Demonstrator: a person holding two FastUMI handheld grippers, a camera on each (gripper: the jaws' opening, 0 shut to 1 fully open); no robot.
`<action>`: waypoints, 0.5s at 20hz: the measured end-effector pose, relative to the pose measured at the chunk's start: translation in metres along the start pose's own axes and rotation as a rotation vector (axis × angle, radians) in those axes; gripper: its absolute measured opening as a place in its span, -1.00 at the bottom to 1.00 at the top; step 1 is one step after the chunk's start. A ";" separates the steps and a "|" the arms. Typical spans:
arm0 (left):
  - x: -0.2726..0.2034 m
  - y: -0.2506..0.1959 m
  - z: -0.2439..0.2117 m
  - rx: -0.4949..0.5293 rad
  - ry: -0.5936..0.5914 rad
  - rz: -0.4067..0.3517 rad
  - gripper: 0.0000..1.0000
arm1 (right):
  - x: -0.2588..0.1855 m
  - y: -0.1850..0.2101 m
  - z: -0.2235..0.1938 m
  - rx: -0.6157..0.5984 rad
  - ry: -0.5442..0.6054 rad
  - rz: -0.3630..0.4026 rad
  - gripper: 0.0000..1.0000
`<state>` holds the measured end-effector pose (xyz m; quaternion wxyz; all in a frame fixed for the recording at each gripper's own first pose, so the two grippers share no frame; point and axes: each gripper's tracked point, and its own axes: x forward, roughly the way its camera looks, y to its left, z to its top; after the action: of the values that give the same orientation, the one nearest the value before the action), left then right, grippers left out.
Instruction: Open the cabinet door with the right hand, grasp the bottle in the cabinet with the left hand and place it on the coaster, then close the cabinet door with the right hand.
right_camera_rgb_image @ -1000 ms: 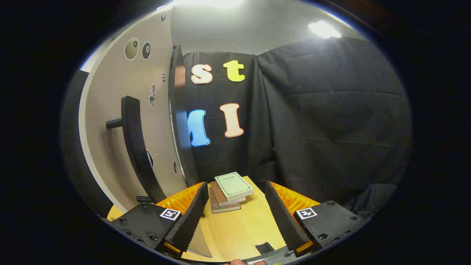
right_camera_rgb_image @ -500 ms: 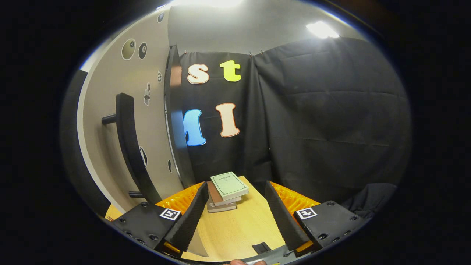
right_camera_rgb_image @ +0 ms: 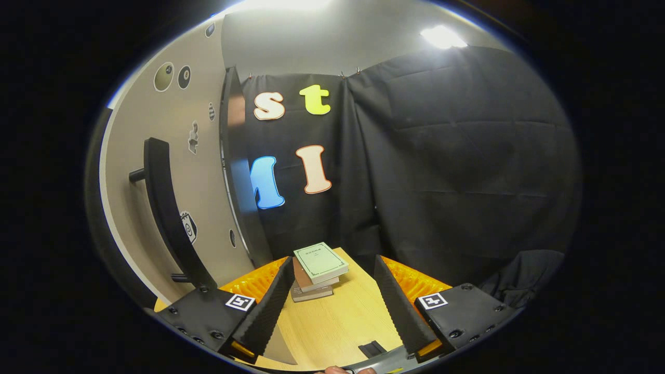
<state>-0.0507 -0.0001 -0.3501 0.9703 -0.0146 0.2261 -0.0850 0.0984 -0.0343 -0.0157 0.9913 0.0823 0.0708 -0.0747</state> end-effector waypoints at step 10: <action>-0.077 0.019 0.113 -0.023 -0.141 0.045 0.70 | 0.009 0.009 0.018 0.032 -0.021 0.044 0.96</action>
<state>-0.0659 0.0311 -0.2162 0.9852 -0.0264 0.1586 -0.0593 0.1109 -0.0297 0.0023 0.9919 0.0987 0.0575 -0.0549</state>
